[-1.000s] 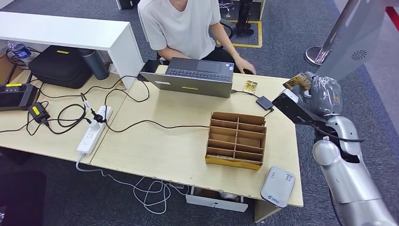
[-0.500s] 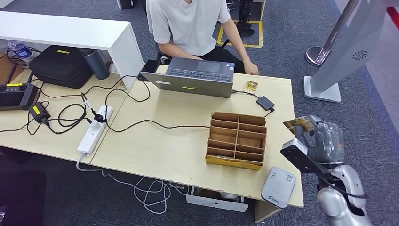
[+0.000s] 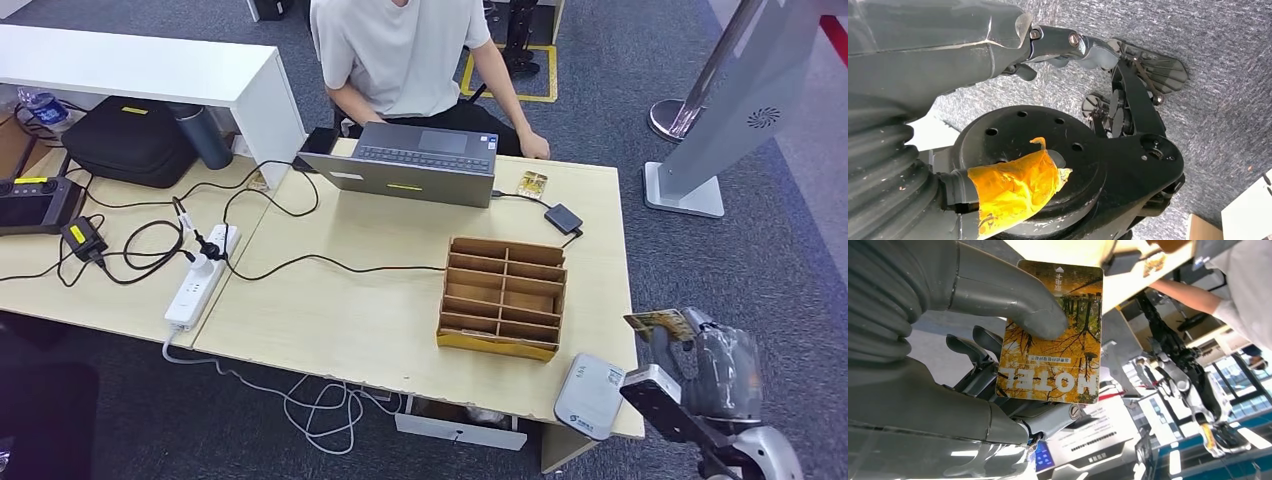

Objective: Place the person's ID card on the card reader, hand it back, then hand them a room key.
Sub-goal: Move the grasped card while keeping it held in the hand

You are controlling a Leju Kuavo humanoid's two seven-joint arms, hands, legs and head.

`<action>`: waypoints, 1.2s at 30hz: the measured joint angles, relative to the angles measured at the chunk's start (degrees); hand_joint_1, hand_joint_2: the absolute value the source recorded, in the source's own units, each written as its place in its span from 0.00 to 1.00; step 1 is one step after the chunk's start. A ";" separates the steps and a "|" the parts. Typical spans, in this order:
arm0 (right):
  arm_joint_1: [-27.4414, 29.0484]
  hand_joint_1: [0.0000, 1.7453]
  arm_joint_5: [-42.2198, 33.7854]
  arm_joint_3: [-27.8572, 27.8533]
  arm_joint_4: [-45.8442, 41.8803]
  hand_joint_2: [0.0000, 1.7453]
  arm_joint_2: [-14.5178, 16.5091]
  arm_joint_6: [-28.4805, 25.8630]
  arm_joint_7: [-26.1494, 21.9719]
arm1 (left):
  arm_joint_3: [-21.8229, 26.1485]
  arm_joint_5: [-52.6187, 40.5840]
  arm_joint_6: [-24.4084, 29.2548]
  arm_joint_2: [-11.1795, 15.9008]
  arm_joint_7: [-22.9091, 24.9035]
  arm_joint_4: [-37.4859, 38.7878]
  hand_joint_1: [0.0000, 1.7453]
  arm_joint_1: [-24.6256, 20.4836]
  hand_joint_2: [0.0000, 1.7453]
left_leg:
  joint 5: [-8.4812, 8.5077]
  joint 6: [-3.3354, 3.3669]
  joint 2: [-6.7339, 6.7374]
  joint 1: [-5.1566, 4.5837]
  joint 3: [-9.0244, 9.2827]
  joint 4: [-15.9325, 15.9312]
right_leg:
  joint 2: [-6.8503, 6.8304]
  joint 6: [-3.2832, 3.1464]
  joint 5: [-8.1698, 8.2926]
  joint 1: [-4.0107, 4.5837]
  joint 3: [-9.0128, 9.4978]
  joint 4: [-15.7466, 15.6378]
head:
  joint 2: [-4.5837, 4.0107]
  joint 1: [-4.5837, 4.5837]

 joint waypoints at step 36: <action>-1.61 1.00 18.07 3.37 28.94 1.00 4.26 -8.61 4.94 | 2.88 0.45 -0.05 -0.34 0.24 0.00 0.00 -0.83 1.00 | 0.00 0.00 0.19 0.04 0.16 -0.02 | 0.15 -0.01 0.00 0.04 0.11 0.00 | 0.02 -0.01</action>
